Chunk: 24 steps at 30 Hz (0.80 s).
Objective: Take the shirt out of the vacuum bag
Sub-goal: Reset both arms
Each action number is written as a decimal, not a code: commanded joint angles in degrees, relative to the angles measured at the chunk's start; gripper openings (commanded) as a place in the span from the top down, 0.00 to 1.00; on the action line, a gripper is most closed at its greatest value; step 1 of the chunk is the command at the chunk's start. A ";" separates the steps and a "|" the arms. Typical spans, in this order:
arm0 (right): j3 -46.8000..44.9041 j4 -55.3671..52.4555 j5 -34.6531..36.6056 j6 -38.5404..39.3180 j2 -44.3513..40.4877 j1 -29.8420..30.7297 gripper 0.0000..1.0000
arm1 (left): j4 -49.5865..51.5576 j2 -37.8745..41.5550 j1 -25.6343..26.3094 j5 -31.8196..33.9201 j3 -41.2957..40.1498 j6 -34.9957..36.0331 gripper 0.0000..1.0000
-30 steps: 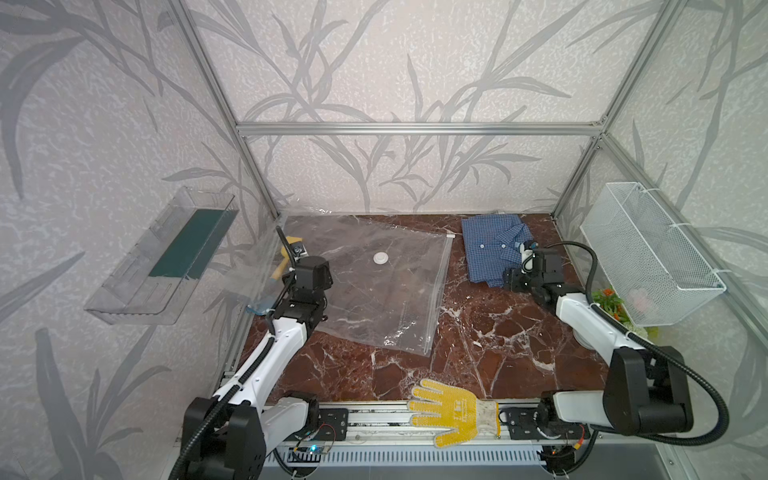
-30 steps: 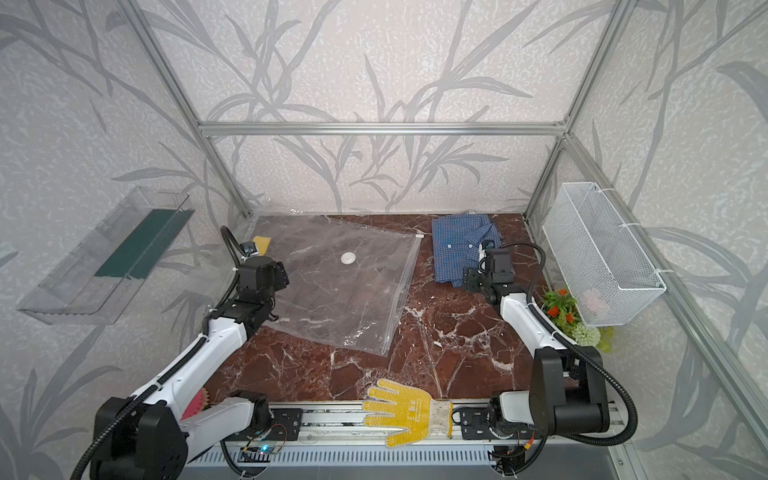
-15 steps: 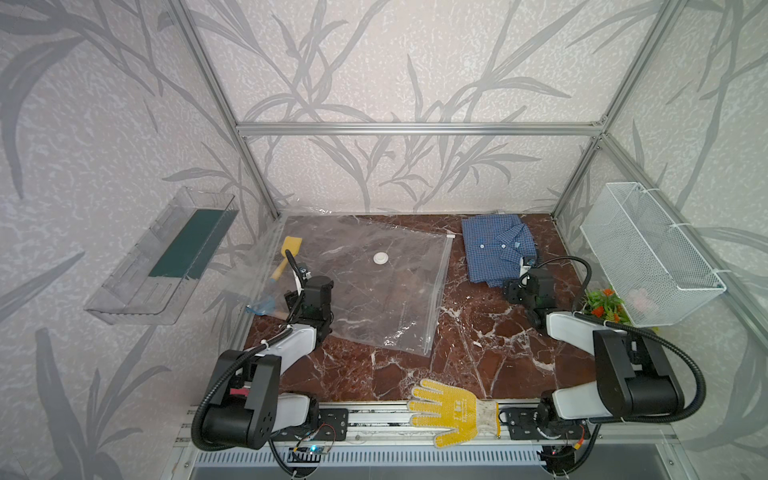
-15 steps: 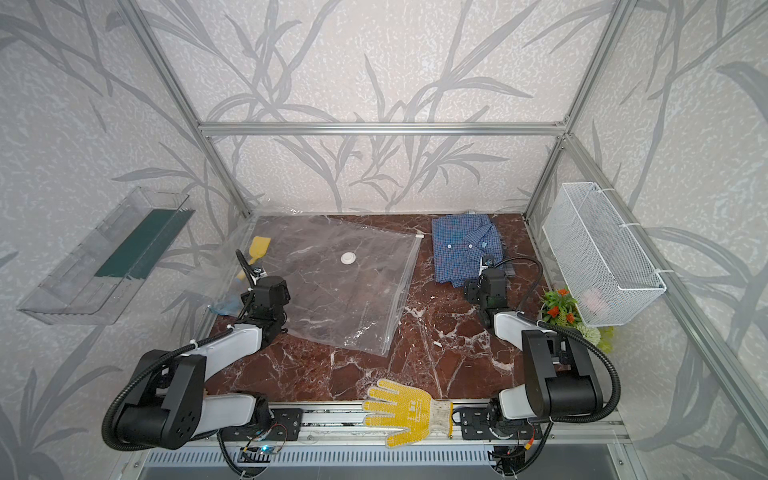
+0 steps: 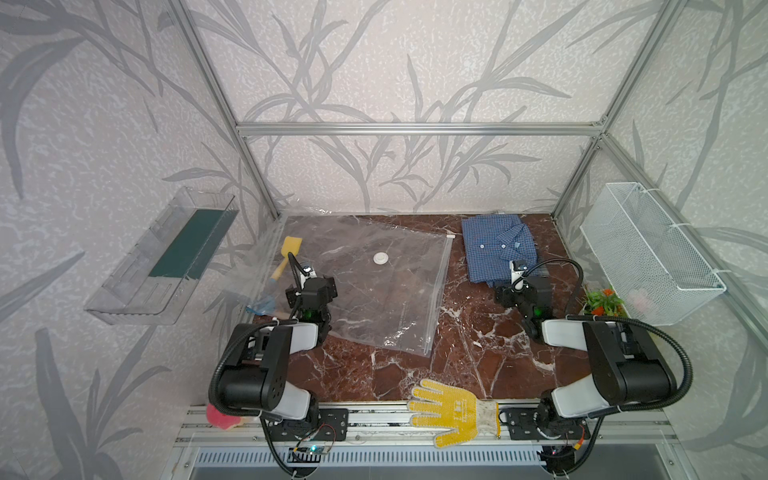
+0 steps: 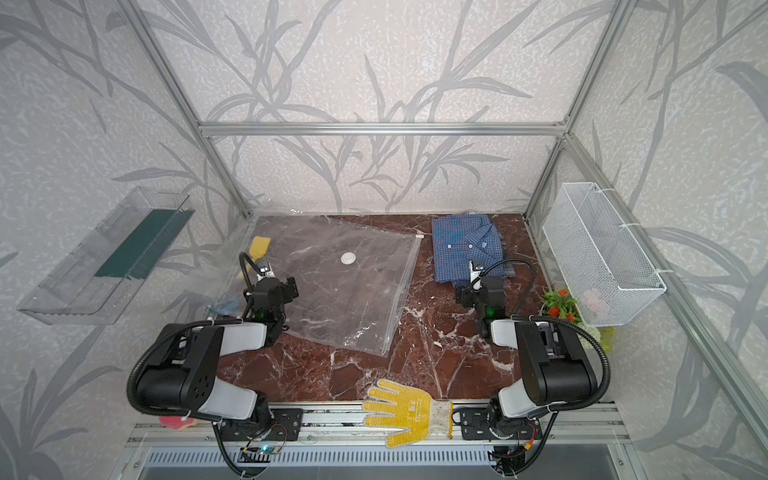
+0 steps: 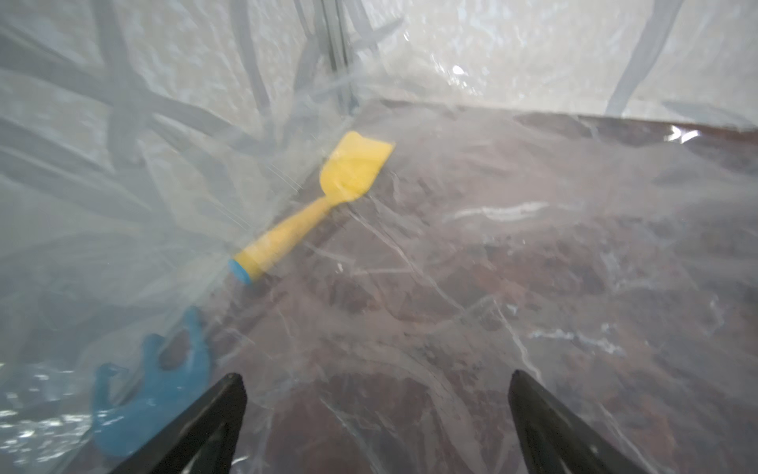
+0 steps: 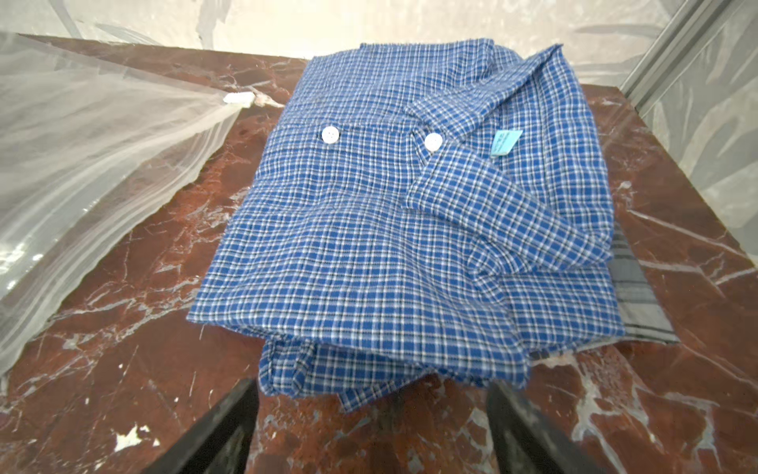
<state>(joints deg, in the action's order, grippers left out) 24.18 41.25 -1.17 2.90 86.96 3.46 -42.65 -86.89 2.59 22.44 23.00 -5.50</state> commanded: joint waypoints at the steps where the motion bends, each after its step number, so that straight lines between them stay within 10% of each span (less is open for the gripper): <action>1: -0.19 3.57 -0.94 0.73 0.14 0.23 0.12 | -4.40 -0.42 -2.06 -5.40 -0.04 0.57 0.01; 24: 0.07 3.13 0.10 0.97 0.23 0.76 0.01 | -3.50 -0.27 -1.97 -5.36 0.20 0.58 0.01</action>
<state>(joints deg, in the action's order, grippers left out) 24.18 42.61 -1.54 3.31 86.96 3.99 -45.08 -87.59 0.47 17.02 22.98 -5.50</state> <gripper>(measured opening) 0.991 0.993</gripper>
